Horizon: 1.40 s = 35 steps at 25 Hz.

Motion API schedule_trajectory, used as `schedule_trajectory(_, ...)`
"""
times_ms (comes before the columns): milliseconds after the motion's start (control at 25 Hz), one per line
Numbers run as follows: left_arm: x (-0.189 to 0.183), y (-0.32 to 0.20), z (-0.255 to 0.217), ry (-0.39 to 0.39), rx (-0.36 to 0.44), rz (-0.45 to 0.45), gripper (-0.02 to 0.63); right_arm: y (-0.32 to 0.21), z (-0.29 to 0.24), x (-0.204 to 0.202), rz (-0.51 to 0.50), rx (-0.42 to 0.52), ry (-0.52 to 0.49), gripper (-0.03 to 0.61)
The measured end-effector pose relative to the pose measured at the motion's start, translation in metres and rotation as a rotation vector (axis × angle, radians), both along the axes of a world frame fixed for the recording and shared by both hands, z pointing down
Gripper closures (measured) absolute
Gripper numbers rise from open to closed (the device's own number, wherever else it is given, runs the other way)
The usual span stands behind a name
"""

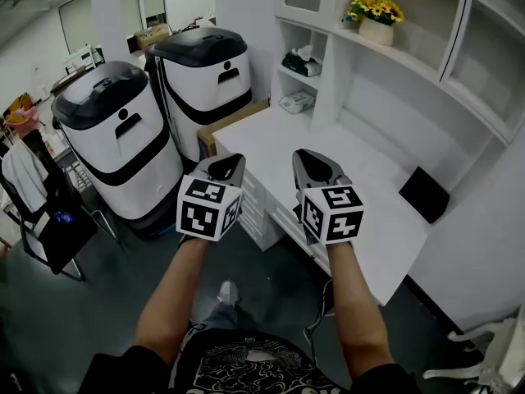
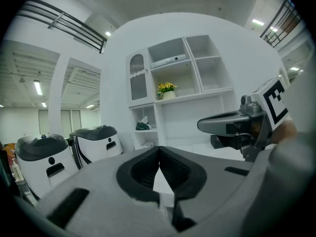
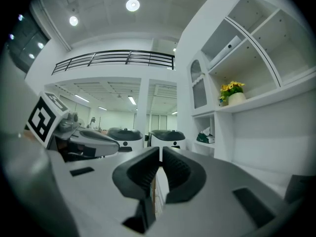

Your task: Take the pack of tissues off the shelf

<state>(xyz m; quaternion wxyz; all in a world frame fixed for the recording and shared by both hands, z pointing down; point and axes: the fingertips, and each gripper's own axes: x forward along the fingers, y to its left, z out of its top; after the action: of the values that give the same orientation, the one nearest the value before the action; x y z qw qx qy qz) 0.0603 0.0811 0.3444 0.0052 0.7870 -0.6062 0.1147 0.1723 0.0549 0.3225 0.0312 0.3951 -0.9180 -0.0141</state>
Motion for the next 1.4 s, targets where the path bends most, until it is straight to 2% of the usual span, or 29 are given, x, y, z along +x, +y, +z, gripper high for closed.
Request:
schedule_trajectory(320,-0.016,-0.034,0.008,0.005,0.0,0.018,0.604,-0.031,0.012,-0.016,0.018,-0.01,0.012,0.523)
schedule_trajectory(680,-0.067,-0.1,0.007,0.021,-0.007,0.032,0.604,-0.095,0.017,-0.062,0.04,-0.028,0.031,0.479)
schedule_trajectory(1400,-0.145,-0.245,0.0,0.051,-0.033,0.154,0.604,-0.231,0.005,-0.134,0.167,-0.05,0.063,0.423)
